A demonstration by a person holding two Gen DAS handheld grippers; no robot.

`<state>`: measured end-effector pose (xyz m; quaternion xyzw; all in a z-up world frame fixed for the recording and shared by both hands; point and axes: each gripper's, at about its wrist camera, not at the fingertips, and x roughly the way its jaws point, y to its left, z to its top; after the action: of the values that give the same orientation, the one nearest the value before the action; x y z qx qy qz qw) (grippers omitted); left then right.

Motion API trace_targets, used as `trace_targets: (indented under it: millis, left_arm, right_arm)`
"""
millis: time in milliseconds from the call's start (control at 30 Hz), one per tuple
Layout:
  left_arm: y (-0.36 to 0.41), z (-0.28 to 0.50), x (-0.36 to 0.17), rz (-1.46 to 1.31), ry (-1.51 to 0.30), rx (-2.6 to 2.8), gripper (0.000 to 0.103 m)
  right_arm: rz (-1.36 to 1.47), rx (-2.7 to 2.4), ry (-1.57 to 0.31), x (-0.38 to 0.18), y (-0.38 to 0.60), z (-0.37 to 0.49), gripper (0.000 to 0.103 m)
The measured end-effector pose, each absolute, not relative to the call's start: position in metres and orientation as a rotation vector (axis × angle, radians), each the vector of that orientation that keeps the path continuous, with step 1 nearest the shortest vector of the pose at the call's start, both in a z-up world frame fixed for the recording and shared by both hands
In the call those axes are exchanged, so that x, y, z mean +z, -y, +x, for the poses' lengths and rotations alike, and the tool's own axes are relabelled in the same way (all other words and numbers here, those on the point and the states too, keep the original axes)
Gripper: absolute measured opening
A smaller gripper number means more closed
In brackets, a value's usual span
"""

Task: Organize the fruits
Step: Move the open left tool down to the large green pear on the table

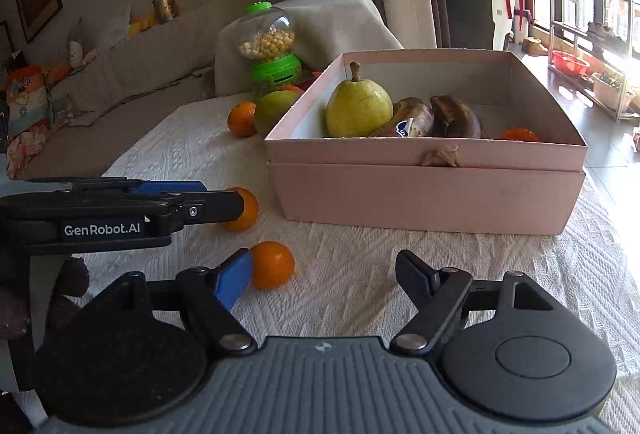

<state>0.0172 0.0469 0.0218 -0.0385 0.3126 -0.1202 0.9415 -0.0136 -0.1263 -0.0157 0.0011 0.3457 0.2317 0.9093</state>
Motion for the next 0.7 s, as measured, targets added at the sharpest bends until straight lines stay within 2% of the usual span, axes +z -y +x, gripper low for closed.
trace_targets:
  millis: [300,533,700]
  left_arm:
    - [-0.064,0.01,0.024,-0.093,-0.622,-0.167,0.053]
    - [-0.08,0.009,0.034,-0.169,-0.589,-0.145,0.053]
    - [-0.059,0.009,0.031,-0.09,-0.612,-0.23,0.053]
  right_arm:
    - [-0.091,0.412,-0.681,-0.014,0.12,-0.024,0.079]
    - [-0.05,0.27,-0.68,-0.014,0.157,-0.015,0.08]
    - [0.002,0.257,-0.711,-0.023,0.169,-0.011,0.08]
